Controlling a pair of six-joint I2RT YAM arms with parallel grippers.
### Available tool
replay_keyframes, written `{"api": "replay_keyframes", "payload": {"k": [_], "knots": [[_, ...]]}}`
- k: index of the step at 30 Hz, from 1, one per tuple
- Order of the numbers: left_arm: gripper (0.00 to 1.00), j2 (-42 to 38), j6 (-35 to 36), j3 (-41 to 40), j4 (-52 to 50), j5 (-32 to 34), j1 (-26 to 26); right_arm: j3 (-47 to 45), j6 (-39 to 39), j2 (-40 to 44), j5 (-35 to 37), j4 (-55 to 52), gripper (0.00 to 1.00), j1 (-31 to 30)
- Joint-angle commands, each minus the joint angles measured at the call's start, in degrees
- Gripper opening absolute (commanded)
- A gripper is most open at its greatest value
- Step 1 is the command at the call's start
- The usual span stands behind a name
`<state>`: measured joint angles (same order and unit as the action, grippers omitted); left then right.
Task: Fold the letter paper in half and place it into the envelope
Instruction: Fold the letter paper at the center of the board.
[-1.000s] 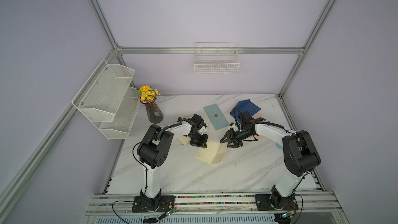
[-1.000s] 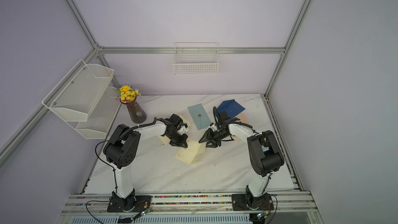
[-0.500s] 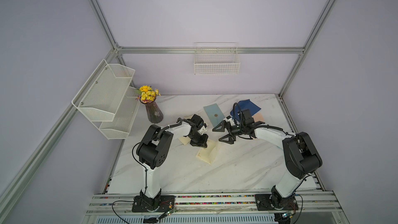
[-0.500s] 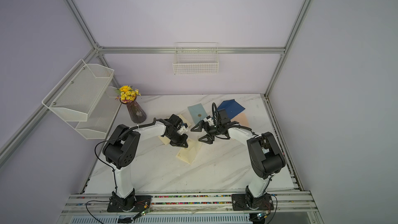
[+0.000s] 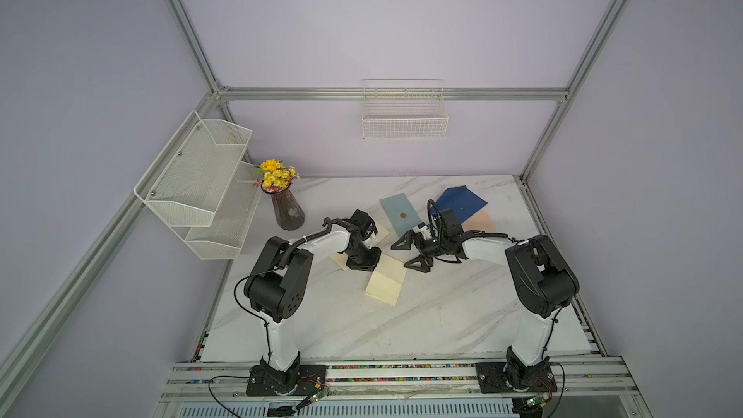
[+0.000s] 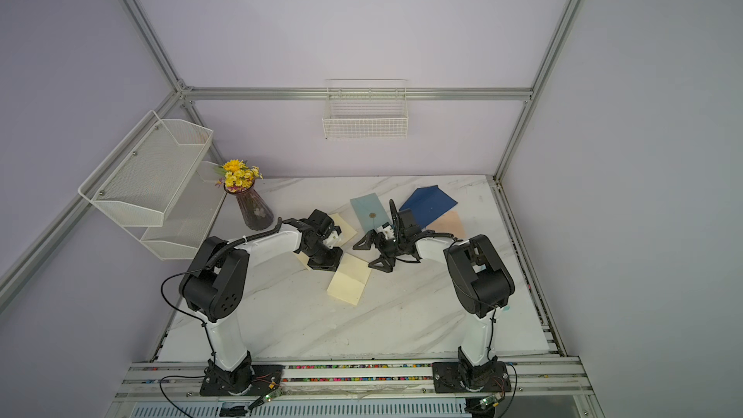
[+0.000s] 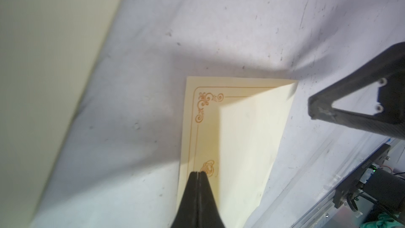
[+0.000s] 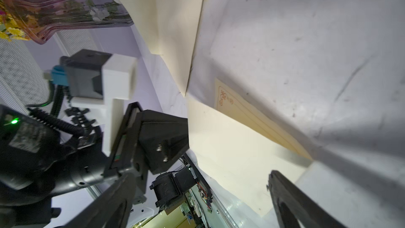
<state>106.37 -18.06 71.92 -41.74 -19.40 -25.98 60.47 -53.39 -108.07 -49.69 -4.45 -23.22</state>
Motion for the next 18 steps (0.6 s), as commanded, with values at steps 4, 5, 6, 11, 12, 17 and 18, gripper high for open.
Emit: {"api": "replay_keyframes", "payload": {"k": [4,5,6,11,12,17,18], "knots": [[0.00,-6.3,3.8,1.9,-5.0,4.1,2.5,2.1,4.9,-0.6,4.1,-4.6,0.97,-0.2],[0.00,-6.6,3.6,1.9,-4.8,3.7,2.4,2.5,5.6,-0.2,4.5,-5.8,0.97,-0.3],[0.00,-6.8,3.3,1.8,-4.7,3.1,2.4,2.6,6.3,0.3,5.0,-6.9,0.97,-0.3],[0.00,-5.2,0.6,1.8,-1.9,0.5,2.1,3.6,10.6,2.8,9.6,-16.6,0.97,-0.3],[0.00,-4.6,0.0,1.9,-1.3,0.1,2.0,3.2,11.0,3.3,10.0,-17.5,0.97,-0.2],[0.00,-0.9,-0.8,3.7,0.4,-0.9,1.4,-1.9,9.6,5.8,10.3,-16.8,0.97,-0.5],[0.00,-0.2,-0.8,4.1,0.4,-1.0,1.3,-2.6,9.2,6.1,10.2,-16.2,0.97,-0.5]]}}
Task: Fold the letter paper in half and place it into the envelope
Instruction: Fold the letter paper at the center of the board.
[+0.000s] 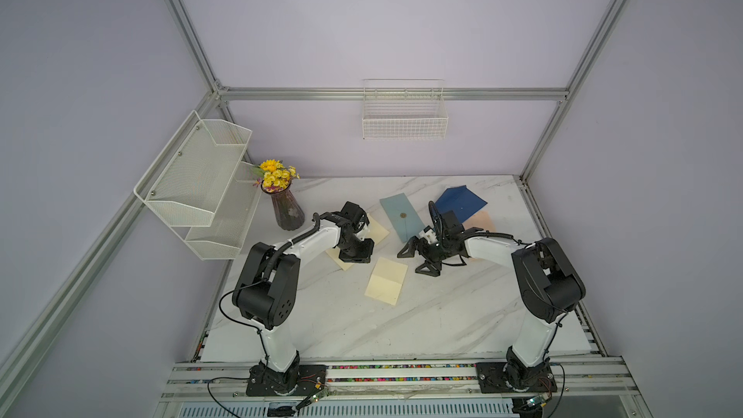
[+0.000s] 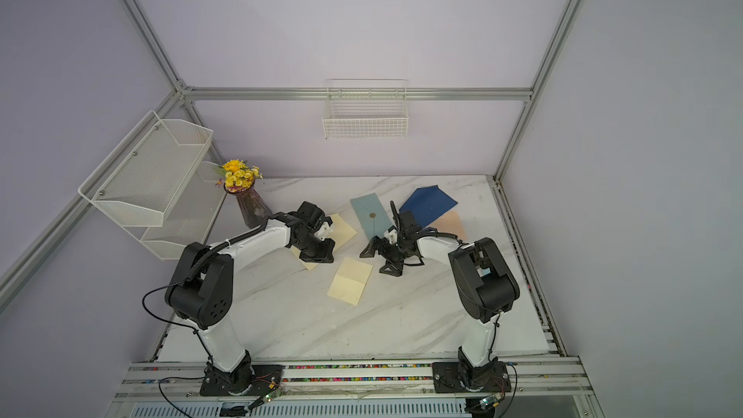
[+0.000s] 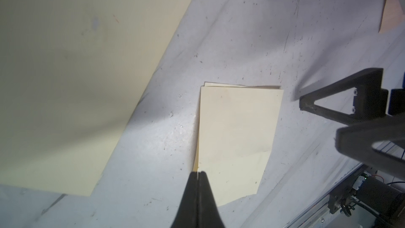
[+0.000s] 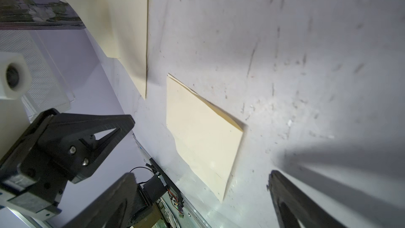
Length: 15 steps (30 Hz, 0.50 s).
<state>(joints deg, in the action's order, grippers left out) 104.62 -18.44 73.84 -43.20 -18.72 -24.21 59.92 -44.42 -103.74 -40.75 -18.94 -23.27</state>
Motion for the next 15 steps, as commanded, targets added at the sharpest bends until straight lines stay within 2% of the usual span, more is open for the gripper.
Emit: {"api": "replay_keyframes", "payload": {"k": [1,15], "knots": [[0.00,2.2,-0.4,2.6,2.0,-1.9,-0.5,-2.9,-0.2,2.2,1.0,-1.0,0.97,-0.7],[0.00,6.9,-0.5,2.4,4.1,-2.7,-1.8,-5.7,-6.2,-0.4,1.3,6.4,0.97,-7.9]]}}
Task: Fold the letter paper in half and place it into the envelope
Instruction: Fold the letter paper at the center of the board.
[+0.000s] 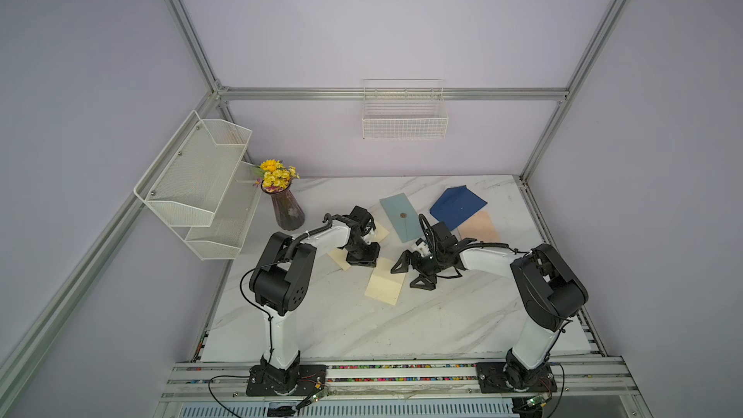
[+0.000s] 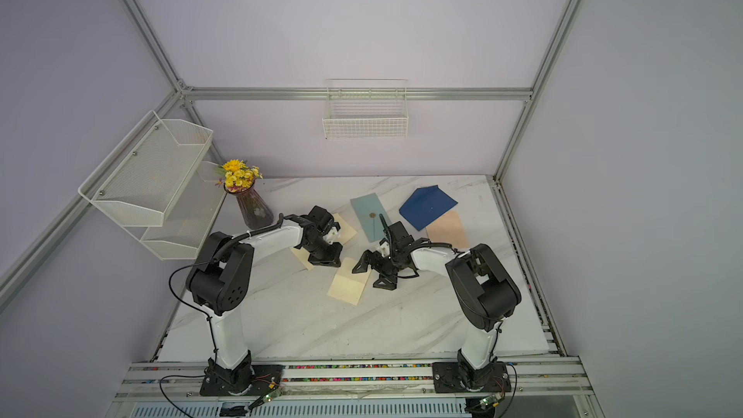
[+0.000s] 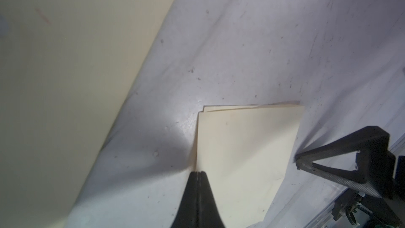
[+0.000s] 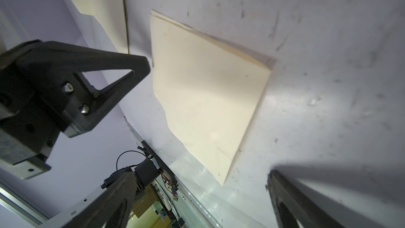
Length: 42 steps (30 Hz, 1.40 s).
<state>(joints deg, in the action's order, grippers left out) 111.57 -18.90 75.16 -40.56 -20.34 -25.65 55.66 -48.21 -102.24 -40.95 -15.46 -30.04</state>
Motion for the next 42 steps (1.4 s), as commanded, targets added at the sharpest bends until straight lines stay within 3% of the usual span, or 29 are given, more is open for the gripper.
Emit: {"api": "replay_keyframes", "payload": {"k": [1,13,21,27,29,31,36,37,42], "knots": [[0.00,0.0,0.1,0.9,1.6,-1.1,-0.4,-1.7,-2.9,-2.2,1.6,3.8,0.97,-1.5],[0.00,0.4,1.2,-2.5,2.5,-1.1,-0.3,-5.4,-8.0,0.8,1.6,14.6,0.94,-2.0],[0.00,0.2,1.8,-2.9,2.3,-1.5,-0.4,-5.6,-8.5,1.2,3.5,14.4,0.67,-2.0],[0.02,-2.5,1.8,0.5,-0.5,-1.3,-0.3,-4.3,-7.7,1.6,6.1,11.0,0.31,-2.0],[0.16,-4.5,1.5,2.0,-1.7,-0.9,-0.3,-3.7,-7.4,1.8,6.5,10.2,0.17,-2.0],[0.41,-6.1,1.1,3.2,-2.7,0.0,-0.4,-3.2,-7.5,1.8,6.6,9.9,0.02,-1.9],[0.94,-9.1,-2.3,5.6,-4.1,2.7,-0.1,0.4,-8.7,2.6,7.3,8.9,0.00,-2.0],[1.00,-9.4,-3.4,6.1,-4.1,2.6,0.1,1.6,-9.0,2.7,7.4,8.8,0.00,-2.0],[1.00,-10.3,-10.0,8.8,-3.0,0.6,1.3,7.9,-11.4,2.3,8.5,8.7,0.00,-0.9]]}}
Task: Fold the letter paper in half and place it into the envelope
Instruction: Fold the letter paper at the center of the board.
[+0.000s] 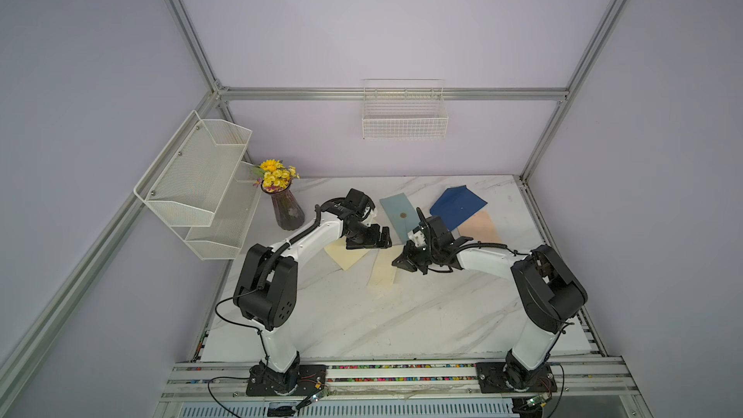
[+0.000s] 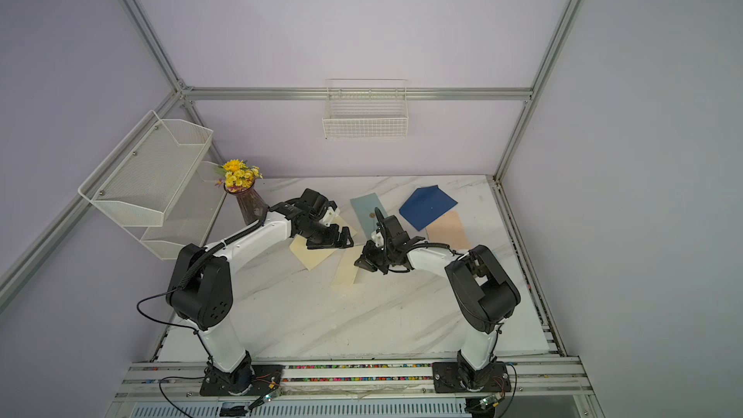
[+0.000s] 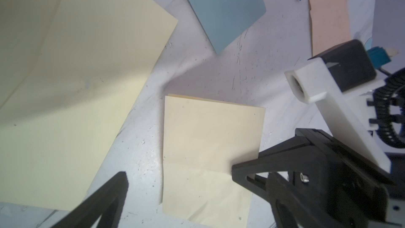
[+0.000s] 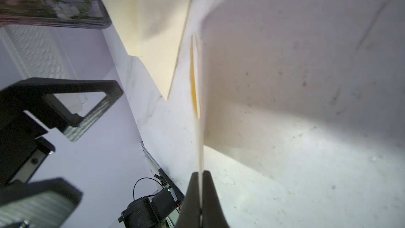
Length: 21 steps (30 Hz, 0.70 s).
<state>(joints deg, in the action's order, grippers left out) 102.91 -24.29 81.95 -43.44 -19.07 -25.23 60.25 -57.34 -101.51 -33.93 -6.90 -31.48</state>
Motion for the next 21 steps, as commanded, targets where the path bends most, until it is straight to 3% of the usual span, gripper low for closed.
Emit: {"api": "replay_keyframes", "payload": {"k": [1,7,13,21], "knots": [[1.00,-1.7,-6.1,2.5,0.5,-1.2,1.2,4.8,-2.7,1.1,1.7,0.1,0.00,0.9],[1.00,-1.6,-16.2,4.3,5.6,-5.3,3.5,10.8,-5.7,-1.6,3.1,1.8,0.00,2.7],[1.00,-5.1,-29.8,-2.8,18.0,-8.3,5.9,8.7,-13.0,-1.9,4.1,12.0,0.00,5.3],[1.00,-7.1,-41.8,-11.0,30.5,-9.4,6.0,5.0,-21.0,-3.3,3.9,24.0,0.00,6.5]]}}
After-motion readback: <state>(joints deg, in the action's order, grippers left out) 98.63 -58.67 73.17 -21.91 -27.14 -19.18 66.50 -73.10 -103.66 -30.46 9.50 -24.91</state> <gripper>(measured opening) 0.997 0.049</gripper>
